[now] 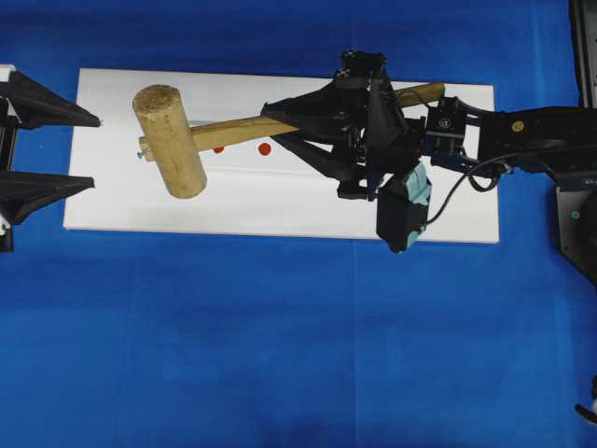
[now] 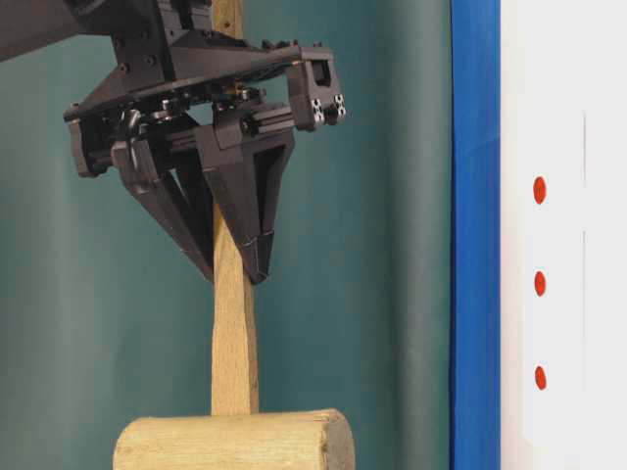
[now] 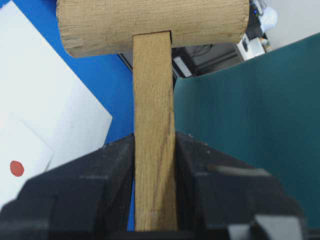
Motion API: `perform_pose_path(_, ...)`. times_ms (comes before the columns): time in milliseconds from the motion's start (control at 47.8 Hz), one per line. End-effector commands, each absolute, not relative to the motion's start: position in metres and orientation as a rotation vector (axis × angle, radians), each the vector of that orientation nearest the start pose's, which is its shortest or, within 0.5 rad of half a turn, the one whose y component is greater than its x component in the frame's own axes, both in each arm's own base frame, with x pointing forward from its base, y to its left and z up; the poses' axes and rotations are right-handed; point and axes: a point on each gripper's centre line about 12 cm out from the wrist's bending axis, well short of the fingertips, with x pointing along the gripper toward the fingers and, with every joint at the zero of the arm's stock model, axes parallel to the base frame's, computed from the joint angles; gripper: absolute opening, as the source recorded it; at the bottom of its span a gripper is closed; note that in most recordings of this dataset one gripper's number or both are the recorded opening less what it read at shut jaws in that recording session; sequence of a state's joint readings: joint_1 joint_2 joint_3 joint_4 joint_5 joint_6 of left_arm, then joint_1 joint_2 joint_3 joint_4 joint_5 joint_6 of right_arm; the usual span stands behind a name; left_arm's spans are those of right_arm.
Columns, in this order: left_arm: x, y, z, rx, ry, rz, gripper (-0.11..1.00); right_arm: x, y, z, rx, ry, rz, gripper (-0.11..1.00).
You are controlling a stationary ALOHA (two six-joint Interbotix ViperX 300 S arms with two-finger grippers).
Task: Hit the mark with a hammer.
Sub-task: 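Close the left gripper around the mallet head to steady it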
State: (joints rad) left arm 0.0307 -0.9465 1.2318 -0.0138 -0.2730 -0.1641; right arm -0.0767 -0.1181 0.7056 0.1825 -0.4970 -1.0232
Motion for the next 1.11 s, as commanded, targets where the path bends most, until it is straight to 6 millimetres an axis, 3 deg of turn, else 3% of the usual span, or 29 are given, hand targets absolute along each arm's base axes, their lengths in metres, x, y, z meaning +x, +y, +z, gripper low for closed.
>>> perform_pose_path(0,0.206,0.01,0.27,-0.183,-0.006,0.049,0.93,0.39,-0.04,0.282,-0.856,0.083,-0.148,0.09)
perform_pose_path(188,0.231,0.017,0.271,-0.184,-0.007,0.075,0.93,0.39,-0.04,0.283,-0.858,0.082,-0.149,0.09)
perform_pose_path(502,0.29,0.025,0.265,-0.209,0.046,0.097,0.93,0.391,-0.04,0.283,-0.855,0.083,-0.149,0.09)
perform_pose_path(794,0.296,0.026,0.262,-0.258,0.071,0.101,0.9,0.39,-0.039,0.284,-0.856,0.081,-0.148,0.09)
perform_pose_path(878,0.297,0.024,0.262,-0.258,0.076,0.095,0.8,0.391,-0.04,0.286,-0.854,0.077,-0.151,0.09)
perform_pose_path(1004,0.297,0.021,0.261,-0.253,0.085,0.085,0.46,0.393,-0.04,0.287,-0.842,0.091,-0.144,0.09)
perform_pose_path(1087,0.297,0.019,0.26,-0.245,0.088,0.081,0.45,0.394,-0.04,0.287,-0.83,0.108,-0.137,0.09)
